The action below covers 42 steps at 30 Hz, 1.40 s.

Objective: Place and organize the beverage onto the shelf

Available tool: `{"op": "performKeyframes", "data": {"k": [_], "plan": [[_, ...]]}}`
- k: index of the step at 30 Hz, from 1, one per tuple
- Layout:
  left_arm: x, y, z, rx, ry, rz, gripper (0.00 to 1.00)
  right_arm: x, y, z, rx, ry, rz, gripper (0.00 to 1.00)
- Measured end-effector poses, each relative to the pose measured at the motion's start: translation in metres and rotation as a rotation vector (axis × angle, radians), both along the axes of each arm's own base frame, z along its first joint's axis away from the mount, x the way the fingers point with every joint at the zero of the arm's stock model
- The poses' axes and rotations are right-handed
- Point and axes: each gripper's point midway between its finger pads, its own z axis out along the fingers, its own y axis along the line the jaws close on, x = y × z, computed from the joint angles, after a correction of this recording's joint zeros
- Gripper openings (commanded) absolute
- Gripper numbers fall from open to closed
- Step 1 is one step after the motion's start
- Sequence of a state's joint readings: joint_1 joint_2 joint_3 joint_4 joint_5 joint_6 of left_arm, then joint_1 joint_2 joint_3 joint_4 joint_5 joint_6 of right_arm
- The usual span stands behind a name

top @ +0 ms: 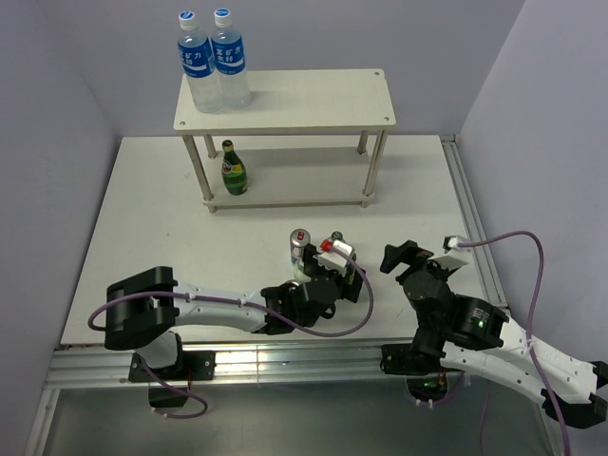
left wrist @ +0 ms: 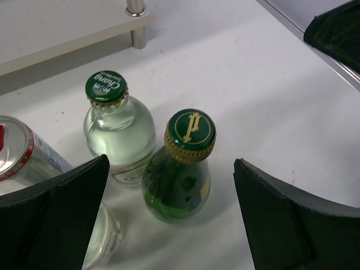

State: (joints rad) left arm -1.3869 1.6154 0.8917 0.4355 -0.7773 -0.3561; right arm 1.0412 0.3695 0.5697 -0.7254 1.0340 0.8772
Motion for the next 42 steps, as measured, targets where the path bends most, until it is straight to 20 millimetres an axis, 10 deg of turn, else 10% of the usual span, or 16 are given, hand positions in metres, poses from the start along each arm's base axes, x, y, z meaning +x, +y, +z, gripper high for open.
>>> {"op": "performKeyframes", "data": {"k": [7,17,35,42], "plan": [[0.008,-0.019,-0.004,0.010,-0.028,0.024,0.94,0.000,0.001,0.000,-0.004,0.002,0.009,1.00],[0.021,-0.028,-0.006,0.024,-0.051,0.066,0.00,0.000,0.002,0.000,-0.008,0.002,0.019,1.00],[0.016,-0.031,0.001,0.170,-0.019,0.030,0.00,0.000,0.003,0.004,0.013,-0.012,0.023,0.99],[0.011,-0.030,0.046,0.162,-0.011,0.019,0.00,0.000,0.002,0.005,0.020,-0.017,0.023,0.99]]}}
